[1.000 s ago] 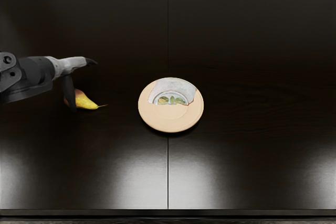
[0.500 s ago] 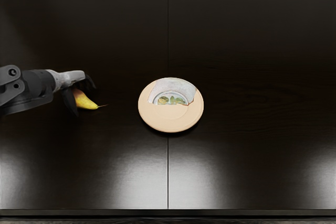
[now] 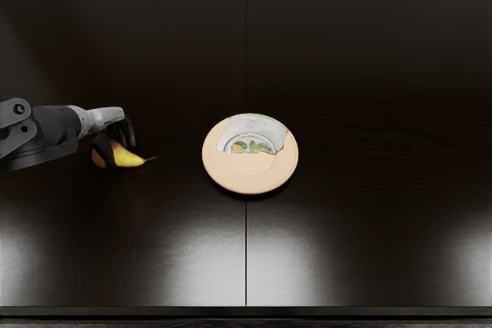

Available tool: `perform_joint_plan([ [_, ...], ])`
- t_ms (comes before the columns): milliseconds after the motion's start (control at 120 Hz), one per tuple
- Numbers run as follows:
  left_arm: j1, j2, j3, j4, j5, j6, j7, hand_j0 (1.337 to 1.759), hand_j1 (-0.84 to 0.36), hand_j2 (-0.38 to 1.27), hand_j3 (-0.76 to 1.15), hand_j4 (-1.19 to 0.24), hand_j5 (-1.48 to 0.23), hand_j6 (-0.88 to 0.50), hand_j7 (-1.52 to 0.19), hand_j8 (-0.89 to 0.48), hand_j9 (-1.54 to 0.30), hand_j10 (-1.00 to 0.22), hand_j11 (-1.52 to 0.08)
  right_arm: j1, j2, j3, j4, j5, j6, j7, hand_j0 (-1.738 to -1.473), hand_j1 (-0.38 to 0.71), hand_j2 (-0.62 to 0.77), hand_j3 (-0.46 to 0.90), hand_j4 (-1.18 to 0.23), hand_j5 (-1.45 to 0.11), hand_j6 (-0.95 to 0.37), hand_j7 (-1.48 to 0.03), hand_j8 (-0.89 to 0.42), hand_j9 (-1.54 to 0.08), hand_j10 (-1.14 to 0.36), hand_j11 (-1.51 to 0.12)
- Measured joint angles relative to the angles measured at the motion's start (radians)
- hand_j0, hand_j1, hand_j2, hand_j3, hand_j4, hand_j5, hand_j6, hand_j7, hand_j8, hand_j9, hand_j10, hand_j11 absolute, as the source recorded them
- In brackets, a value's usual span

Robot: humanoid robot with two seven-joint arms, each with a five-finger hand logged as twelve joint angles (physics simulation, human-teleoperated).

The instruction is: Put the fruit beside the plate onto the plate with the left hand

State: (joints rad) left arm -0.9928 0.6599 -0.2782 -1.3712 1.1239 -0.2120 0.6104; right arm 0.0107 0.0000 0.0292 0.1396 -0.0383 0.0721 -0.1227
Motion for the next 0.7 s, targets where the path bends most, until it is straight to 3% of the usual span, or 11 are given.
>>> perform_joint_plan([
  [167,-0.002,-0.002,0.016,0.000,0.004,0.000,0.000,1.651,-0.23,0.34,0.00,-0.72,-0.88,-0.66,-0.89,-0.59,-0.91,-0.60,-0.94,0.000,0.000,0.000,0.000,0.000,0.000,0.000,-1.658,-0.35,0.00,0.00,0.00,0.00,0.00,0.00,0.00,0.00,0.00,0.00],
  [292,-0.023,-0.003,0.014,0.010,-0.013,-0.004,0.001,1.652,-0.30,0.43,0.00,-0.71,-0.93,-0.60,-0.94,-0.51,-0.93,-0.55,-0.95,0.000,0.000,0.000,0.000,0.000,0.000,0.000,-1.658,-0.35,0.00,0.00,0.00,0.00,0.00,0.00,0.00,0.00,0.00,0.00],
  [492,-0.067,-0.001,-0.059,0.089,-0.252,-0.005,0.001,1.654,-0.39,0.58,0.00,-0.71,-0.97,-0.55,-0.97,-0.45,-0.95,-0.49,-0.95,0.000,0.000,0.000,0.000,0.000,0.000,0.000,-1.658,-0.35,0.00,0.00,0.00,0.00,0.00,0.00,0.00,0.00,0.00,0.00],
  [700,-0.086,-0.019,-0.125,0.163,-0.452,-0.006,0.001,1.655,-0.37,0.54,0.00,-0.71,-0.97,-0.57,-0.97,-0.46,-0.95,-0.50,-0.95,0.000,0.000,0.000,0.000,0.000,0.000,0.000,-1.658,-0.35,0.00,0.00,0.00,0.00,0.00,0.00,0.00,0.00,0.00,0.00],
])
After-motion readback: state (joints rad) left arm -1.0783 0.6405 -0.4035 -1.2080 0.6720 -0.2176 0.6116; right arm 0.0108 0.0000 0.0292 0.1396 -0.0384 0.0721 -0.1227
